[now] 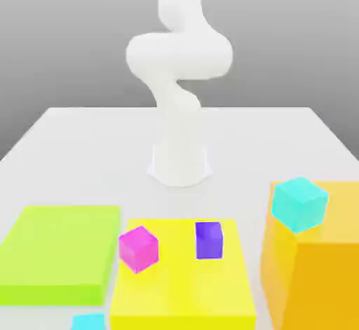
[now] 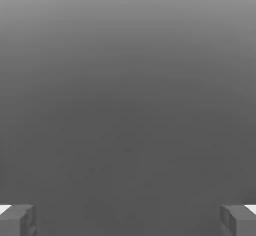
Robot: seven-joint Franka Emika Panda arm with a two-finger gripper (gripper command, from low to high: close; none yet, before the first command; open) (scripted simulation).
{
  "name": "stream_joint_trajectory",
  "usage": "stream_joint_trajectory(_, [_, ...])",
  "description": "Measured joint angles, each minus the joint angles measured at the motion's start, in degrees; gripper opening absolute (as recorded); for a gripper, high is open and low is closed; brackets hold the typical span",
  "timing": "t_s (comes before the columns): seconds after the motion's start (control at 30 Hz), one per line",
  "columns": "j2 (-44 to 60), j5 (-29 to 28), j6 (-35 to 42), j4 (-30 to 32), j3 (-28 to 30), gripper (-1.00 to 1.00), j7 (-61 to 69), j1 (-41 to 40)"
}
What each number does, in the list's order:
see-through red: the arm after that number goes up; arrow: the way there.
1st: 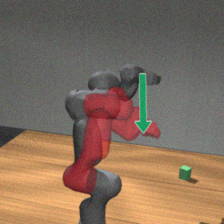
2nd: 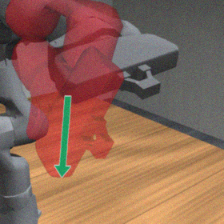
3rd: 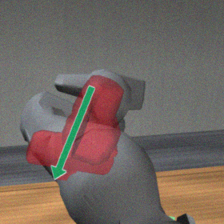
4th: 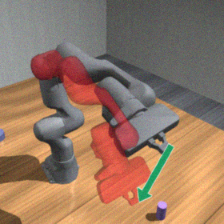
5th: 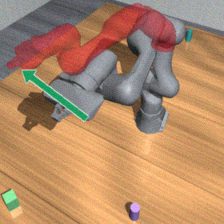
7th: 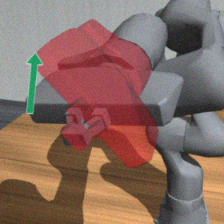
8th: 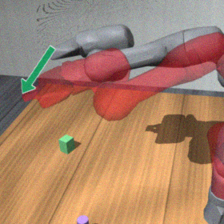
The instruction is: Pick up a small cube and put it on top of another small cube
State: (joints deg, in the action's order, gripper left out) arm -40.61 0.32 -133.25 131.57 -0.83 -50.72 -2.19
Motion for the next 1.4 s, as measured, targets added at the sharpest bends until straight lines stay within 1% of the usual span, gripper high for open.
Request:
stream_joint_trajectory(0.2, [12.79,0.21,-3.64,-0.51,-2.12,0.00,-12.39,-5.12])
stream_joint_trajectory(0.47, [29.42,-1.39,-8.28,-1.20,-3.47,0.00,-29.79,-9.96])
stream_joint_trajectory(0.73, [46.05,-2.70,-12.94,-1.88,-1.88,0.00,-46.96,-12.34])
stream_joint_trajectory(0.93, [58.47,-1.01,-16.49,-2.37,0.61,0.00,-57.98,-12.17])
stream_joint_trajectory(1.1, [68.84,0.23,-22.67,-3.94,1.24,0.00,-60.85,-12.24])
stream_joint_trajectory(1.13, [70.61,0.27,-24.02,-4.32,1.23,-1.00,-60.87,-12.26])
stream_joint_trajectory(1.33, [71.49,0.29,-24.83,-4.51,1.21,-1.00,-60.88,-12.27])
stream_joint_trajectory(1.4, [69.57,0.27,-23.30,-4.08,1.25,-1.00,-60.93,-12.25])
